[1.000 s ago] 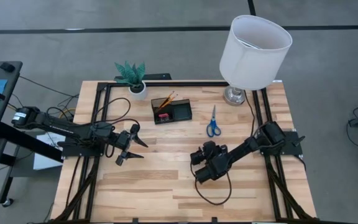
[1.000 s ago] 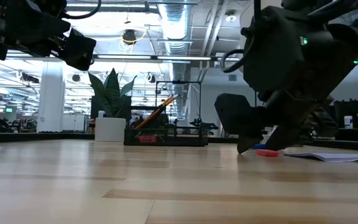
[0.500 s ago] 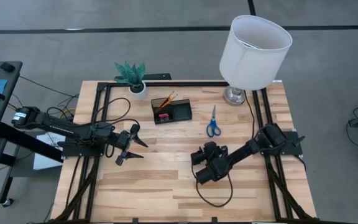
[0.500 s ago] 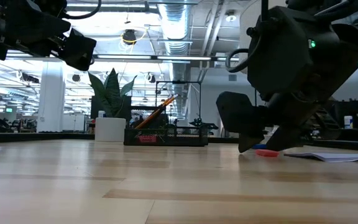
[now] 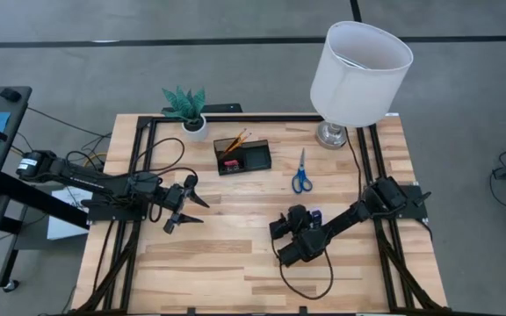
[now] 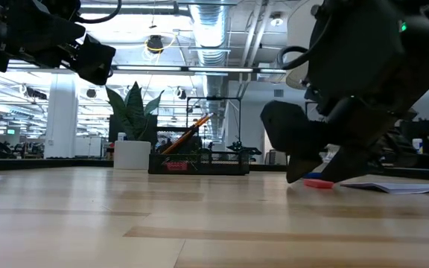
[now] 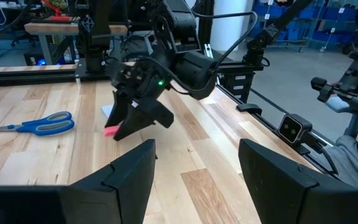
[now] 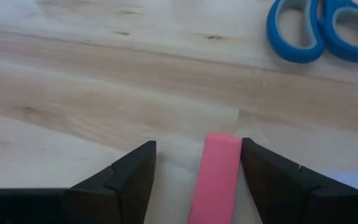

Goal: Pick and place office supplies into organizer
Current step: Put the pink eraser into the black desk organizer

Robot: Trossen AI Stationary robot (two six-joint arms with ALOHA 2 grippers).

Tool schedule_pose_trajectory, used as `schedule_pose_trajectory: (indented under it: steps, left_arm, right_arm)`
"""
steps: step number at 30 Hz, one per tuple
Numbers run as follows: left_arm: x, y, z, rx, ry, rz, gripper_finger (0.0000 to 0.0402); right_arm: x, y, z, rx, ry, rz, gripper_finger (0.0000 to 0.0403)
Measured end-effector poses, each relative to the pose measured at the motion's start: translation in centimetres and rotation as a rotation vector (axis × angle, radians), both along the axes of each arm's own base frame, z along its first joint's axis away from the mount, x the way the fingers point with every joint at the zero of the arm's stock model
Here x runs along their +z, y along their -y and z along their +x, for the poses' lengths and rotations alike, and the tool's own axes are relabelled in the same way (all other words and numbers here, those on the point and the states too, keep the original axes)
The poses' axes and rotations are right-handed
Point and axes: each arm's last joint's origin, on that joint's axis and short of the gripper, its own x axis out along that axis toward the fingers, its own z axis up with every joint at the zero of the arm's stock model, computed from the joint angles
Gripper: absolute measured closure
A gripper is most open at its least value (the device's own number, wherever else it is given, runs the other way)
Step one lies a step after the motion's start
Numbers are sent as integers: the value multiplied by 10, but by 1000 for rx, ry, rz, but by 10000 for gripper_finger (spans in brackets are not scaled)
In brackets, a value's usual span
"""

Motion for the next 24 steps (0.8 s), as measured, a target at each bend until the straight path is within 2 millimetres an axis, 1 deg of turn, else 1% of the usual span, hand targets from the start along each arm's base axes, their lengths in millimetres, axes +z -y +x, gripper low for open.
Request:
schedule_pose_trajectory:
  steps: [9,15,19,24]
  left_arm:
    - [0,0,0,0,1,0,178]
    - [0,0,0,-2,1,0,178]
    - [0,0,0,-2,1,0,178]
    - [0,0,0,-5,1,0,178]
  right_arm:
    - [0,-3,-2,3,-15,24,178]
    - [-3,-3,-8,-1,-14,19,181]
    - [-4,-3,-8,0,-19,19,201]
    - [-4,-2,-9,13,-40,11,243]
